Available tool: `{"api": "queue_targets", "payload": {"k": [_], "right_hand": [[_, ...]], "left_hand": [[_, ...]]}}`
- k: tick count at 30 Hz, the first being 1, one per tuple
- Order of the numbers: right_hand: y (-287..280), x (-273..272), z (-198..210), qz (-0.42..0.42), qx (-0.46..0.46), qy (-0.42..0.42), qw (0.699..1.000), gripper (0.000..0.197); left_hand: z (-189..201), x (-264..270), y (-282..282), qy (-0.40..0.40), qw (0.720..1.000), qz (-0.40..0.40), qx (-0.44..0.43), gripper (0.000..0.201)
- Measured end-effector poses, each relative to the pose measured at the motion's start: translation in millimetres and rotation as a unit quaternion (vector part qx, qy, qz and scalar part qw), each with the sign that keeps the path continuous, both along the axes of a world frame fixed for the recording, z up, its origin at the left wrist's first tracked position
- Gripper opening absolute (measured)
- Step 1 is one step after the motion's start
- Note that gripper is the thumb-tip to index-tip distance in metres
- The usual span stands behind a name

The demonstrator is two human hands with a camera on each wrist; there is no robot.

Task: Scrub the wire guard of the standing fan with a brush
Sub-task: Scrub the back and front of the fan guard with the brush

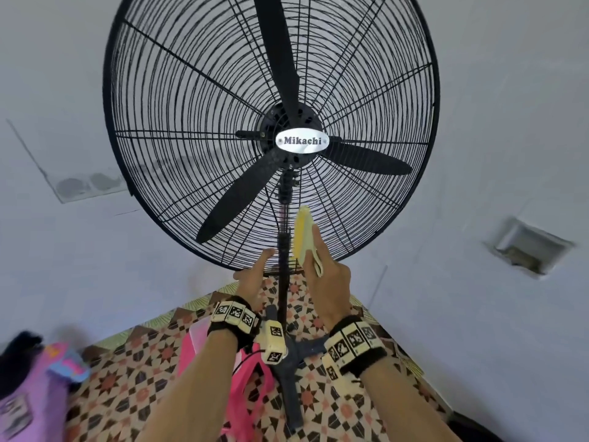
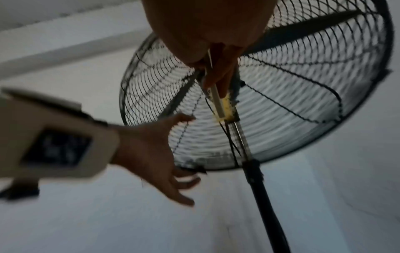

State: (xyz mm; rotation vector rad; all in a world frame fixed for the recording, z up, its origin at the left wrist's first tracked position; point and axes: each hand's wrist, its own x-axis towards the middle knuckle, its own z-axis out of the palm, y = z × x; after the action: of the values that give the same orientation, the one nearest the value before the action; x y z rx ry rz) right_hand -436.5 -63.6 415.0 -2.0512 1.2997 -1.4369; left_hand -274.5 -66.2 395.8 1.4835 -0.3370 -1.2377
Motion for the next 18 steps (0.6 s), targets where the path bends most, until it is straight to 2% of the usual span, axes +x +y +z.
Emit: {"api": "queue_targets", "payload": {"k": [4,6,8,10,13,14,17,18], "right_hand": [[16.0,-9.1,-50.3,0.020,0.013,0.064,0.998,0.073],[25.4,-16.3,-64.8,0.033,0.028,0.052,0.998,0.065],[27.3,-15.1,-56.3,0.030,0.039,0.010,0.999,0.055],[22.5,-9.4,-38.5,0.000,0.014,-0.001,1.000,0.051],[18.2,1.1,-40.1,-0.019,-0.029,0.024,0.999,0.057],[20.9,2.6,-53.0,-0.001,-0.017,0.019,1.000,0.061],[34.9,1.2,-89.4,0.024,0.037,0.020,0.999,0.074],[37.8,0.5,-94.2,0.030,0.033,0.019,0.999,0.070]], "left_hand": [[0.5,1.7,-0.9,-0.009,1.000,-0.023,0.002,0.149],[0.1,3.0,-1.5,-0.016,0.999,-0.033,0.003,0.161],[-5.2,6.2,-5.1,-0.030,0.999,-0.035,0.009,0.170],[-0.3,2.9,-2.2,-0.030,0.999,-0.042,0.006,0.158],[-2.9,3.1,-4.3,-0.038,0.997,-0.057,-0.021,0.107],[-6.7,5.5,-6.8,-0.042,0.997,-0.055,-0.021,0.101],[-10.8,6.9,-12.9,-0.038,0.998,-0.048,0.015,0.143],[-15.0,7.2,-14.1,-0.040,0.998,-0.036,0.010,0.140]]}}
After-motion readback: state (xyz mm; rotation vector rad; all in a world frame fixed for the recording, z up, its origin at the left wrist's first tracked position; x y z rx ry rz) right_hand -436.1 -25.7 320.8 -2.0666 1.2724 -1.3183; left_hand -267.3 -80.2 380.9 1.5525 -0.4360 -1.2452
